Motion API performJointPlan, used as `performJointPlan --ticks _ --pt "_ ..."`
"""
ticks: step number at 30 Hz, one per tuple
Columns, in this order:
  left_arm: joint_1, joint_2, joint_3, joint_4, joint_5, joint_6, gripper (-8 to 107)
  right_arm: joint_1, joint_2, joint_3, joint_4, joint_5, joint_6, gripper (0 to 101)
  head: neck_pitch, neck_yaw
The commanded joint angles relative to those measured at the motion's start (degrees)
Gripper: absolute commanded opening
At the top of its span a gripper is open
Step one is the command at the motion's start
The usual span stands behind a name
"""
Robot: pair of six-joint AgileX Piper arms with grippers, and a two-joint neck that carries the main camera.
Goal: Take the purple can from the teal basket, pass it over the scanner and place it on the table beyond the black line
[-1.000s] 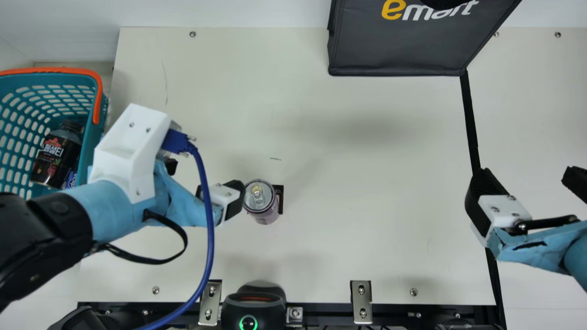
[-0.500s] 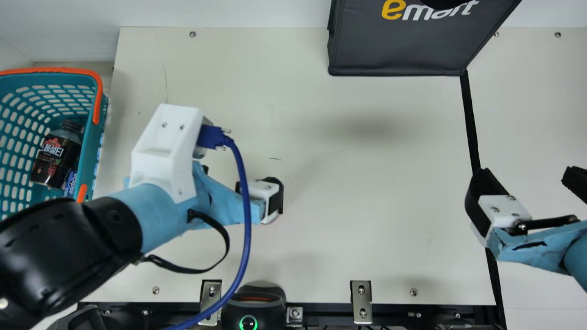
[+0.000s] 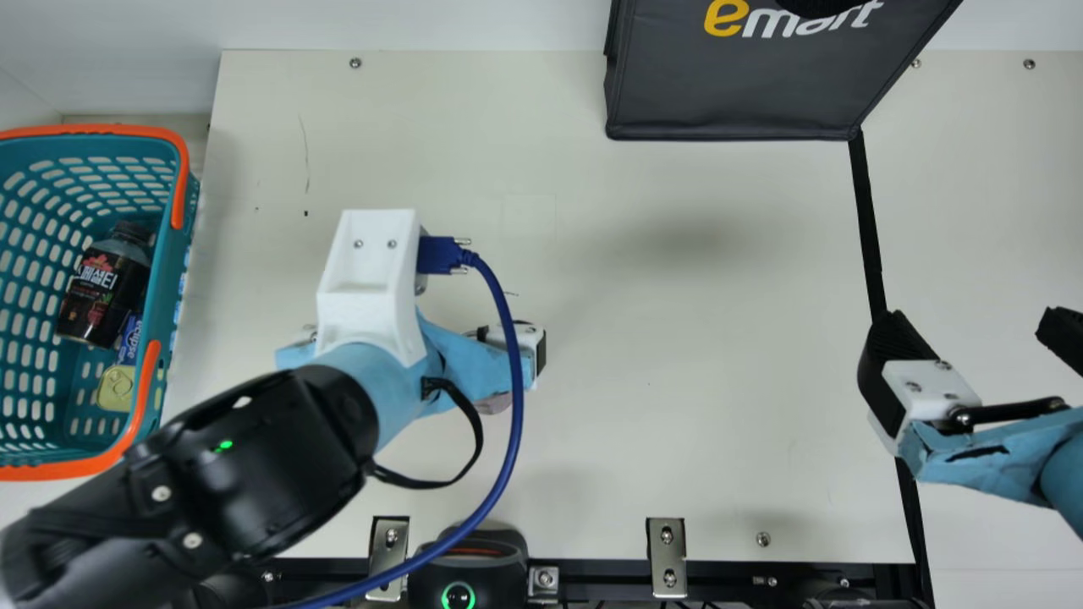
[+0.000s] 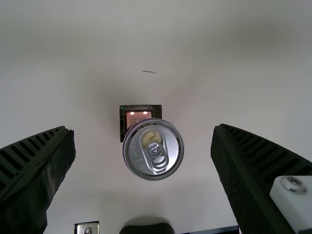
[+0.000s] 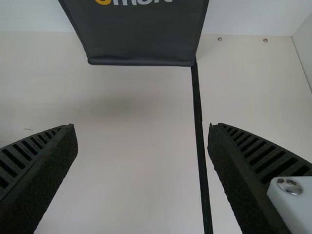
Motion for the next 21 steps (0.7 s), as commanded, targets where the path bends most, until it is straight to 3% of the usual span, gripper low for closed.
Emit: performJointPlan --ticks 1,21 --pt "-0.3 0.6 0.3 0.3 0.0 -1.3 90 0.0 0.0 0.0 0.0 0.0 0.0 95 -1.7 0.0" --pt "-1.4 6.2 1.9 -0.4 -0.4 -4.4 90 0.0 0.0 0.0 0.0 0.0 0.0 95 -1.7 0.0"
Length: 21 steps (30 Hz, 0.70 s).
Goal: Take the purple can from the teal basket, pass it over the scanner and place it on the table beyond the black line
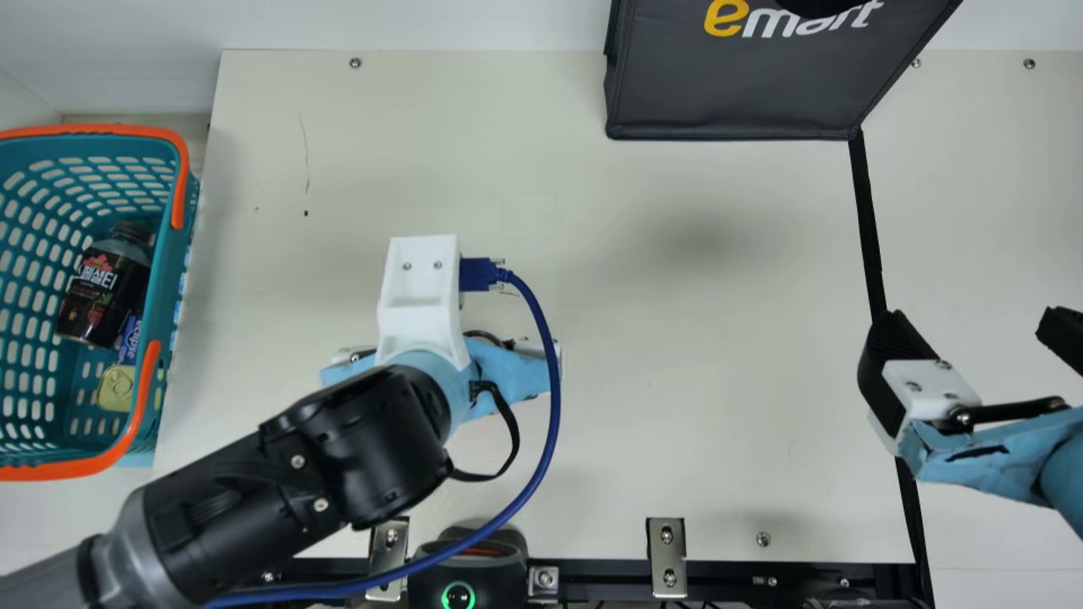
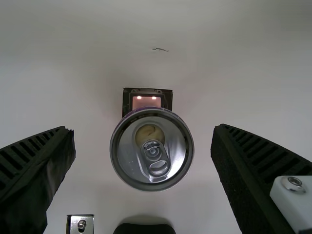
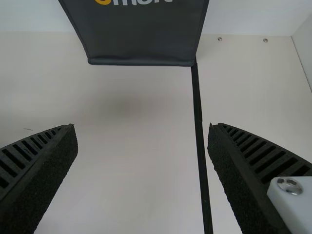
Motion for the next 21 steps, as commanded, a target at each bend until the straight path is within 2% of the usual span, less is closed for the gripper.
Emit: performJointPlan --ticks 1,13,21 --pt "-0.1 0.2 0.2 -0.1 -0.2 -0.1 90 0.0 0.0 0.0 0.0 0.0 0.0 95 -1.7 0.1" --pt "-0.3 1.7 1.5 -0.3 -1.4 0.7 90 0.0 0.0 0.0 0.0 0.0 0.0 95 -1.7 0.1" --pt "-0.3 2.2 1.7 -0.6 -2.1 1.9 37 0.0 0.0 0.0 0.0 0.0 0.0 95 -1.7 0.1"
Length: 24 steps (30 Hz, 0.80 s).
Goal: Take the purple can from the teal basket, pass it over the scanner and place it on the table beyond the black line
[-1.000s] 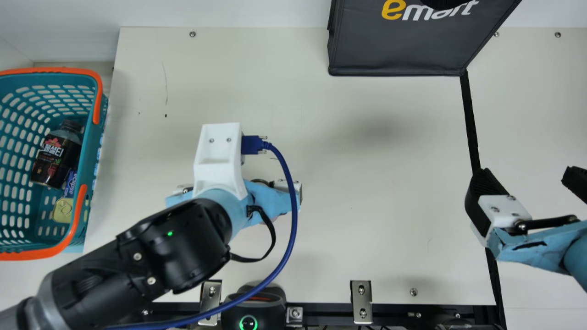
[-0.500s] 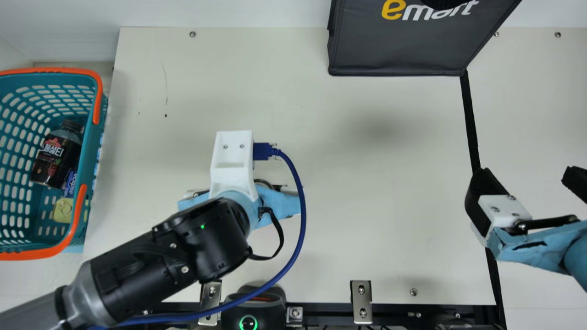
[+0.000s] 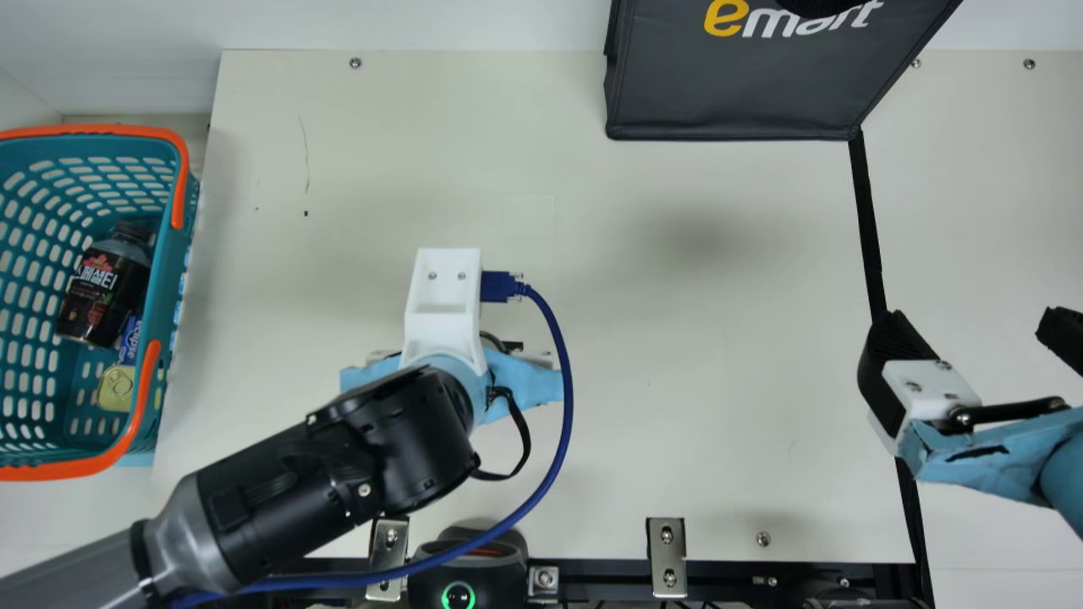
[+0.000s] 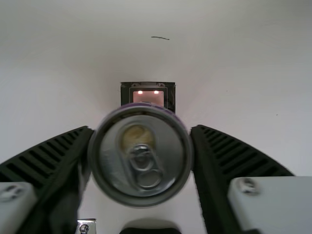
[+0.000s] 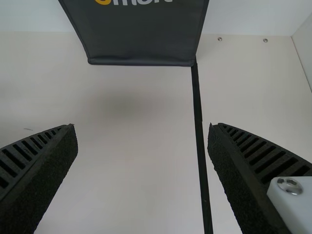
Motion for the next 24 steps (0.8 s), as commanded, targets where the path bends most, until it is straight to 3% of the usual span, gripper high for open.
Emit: performJointPlan --ticks 1,7,24 --pt "-0.1 0.1 0.2 0.0 -0.1 0.4 30 0.0 0.0 0.0 0.0 0.0 0.0 95 -1.7 0.1" --pt "-0.2 -0.4 0.5 0.0 -0.7 2.8 -8 0.0 0.0 0.0 0.0 0.0 0.0 95 -1.7 0.1" --pt "2.7 -8.4 4.4 -3.8 -3.9 23.1 -8 0.0 0.0 0.0 0.0 0.0 0.0 95 -1.7 0.1"
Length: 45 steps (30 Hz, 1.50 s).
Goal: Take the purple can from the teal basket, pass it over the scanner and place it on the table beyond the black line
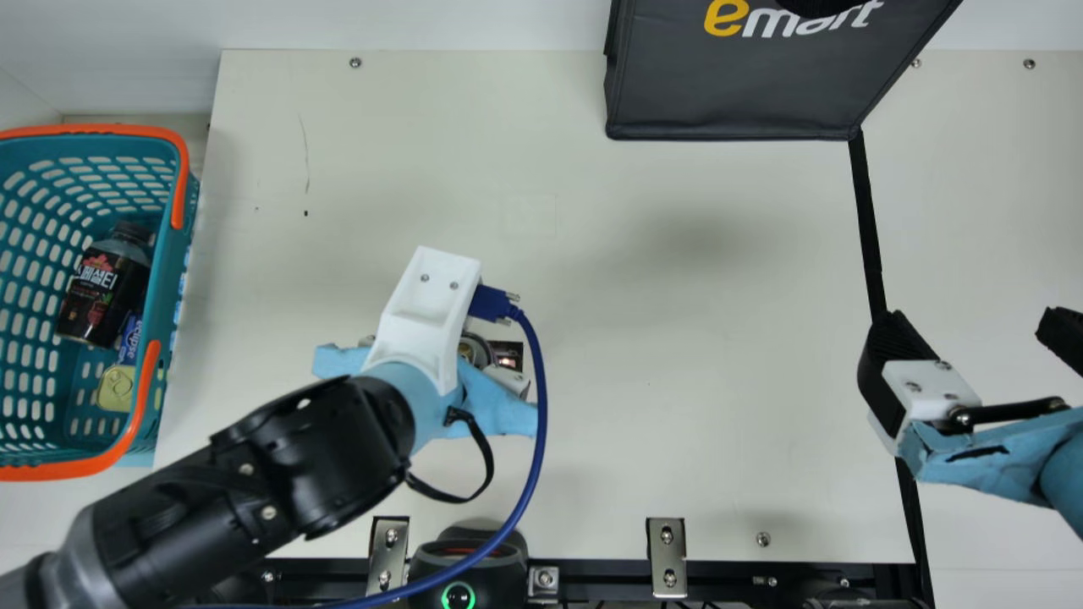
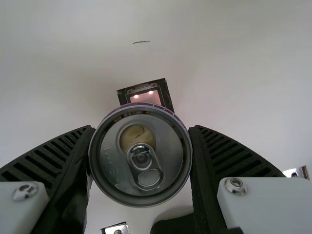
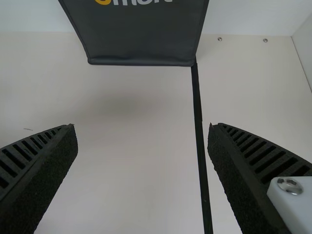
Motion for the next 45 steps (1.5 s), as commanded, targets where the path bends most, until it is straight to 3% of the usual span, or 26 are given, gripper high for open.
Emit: performJointPlan --ticks 1,25,45 --pt "0.6 -1.0 0.4 -0.6 -0.4 4.6 -8 0.0 0.0 0.0 0.0 0.0 0.0 95 -1.7 0.1" --pt "5.9 -10.1 4.3 -11.4 -2.6 39.7 -8 0.0 0.0 0.0 0.0 0.0 0.0 95 -1.7 0.1" --pt "8.0 -6.9 2.4 -16.9 -1.7 61.8 -8 0.0 0.0 0.0 0.0 0.0 0.0 95 -1.7 0.1"
